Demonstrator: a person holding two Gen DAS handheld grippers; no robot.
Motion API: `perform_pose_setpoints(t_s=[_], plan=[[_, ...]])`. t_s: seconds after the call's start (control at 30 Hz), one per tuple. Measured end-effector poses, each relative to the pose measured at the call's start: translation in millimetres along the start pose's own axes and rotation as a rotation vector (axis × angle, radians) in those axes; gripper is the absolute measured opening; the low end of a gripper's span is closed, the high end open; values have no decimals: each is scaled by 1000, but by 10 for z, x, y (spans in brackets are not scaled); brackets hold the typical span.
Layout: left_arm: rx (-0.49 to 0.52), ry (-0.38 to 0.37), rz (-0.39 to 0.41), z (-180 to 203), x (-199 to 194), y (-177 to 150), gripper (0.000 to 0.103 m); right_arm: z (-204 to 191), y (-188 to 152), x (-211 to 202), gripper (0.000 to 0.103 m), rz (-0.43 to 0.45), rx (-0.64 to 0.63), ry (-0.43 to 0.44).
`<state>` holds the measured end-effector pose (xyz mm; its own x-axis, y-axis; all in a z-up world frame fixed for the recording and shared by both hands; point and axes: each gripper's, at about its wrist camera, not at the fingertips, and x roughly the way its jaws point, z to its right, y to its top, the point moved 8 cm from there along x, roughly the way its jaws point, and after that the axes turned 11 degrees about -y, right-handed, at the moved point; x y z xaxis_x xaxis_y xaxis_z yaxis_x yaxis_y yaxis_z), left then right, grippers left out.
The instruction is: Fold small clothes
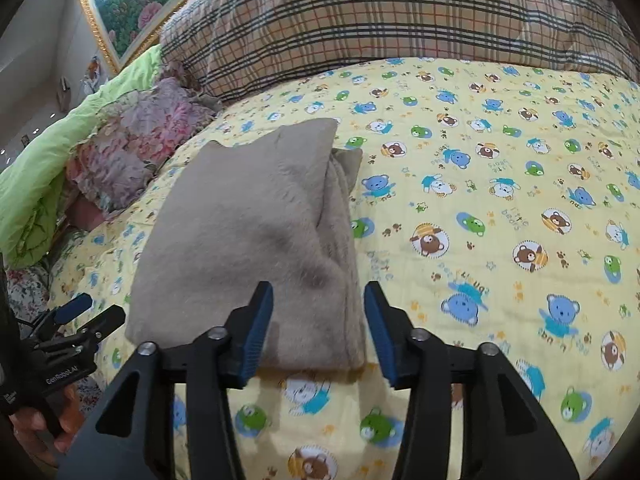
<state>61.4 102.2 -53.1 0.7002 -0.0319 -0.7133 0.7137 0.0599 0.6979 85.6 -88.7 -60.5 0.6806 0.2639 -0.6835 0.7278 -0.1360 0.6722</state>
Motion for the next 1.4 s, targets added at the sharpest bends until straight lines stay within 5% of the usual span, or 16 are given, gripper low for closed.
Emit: perform_pose_setpoints(t_s=[0.73, 1.13, 1.4], plan=[[61, -61, 52, 197, -383, -841, 91, -164, -944, -550, 83, 84, -155, 8], [56, -66, 65, 167, -407, -754, 94, -326, -960, -511, 91, 96, -198, -8], [33, -70, 62, 85, -327, -420, 101, -400, -640, -506, 98, 131, -220, 27]])
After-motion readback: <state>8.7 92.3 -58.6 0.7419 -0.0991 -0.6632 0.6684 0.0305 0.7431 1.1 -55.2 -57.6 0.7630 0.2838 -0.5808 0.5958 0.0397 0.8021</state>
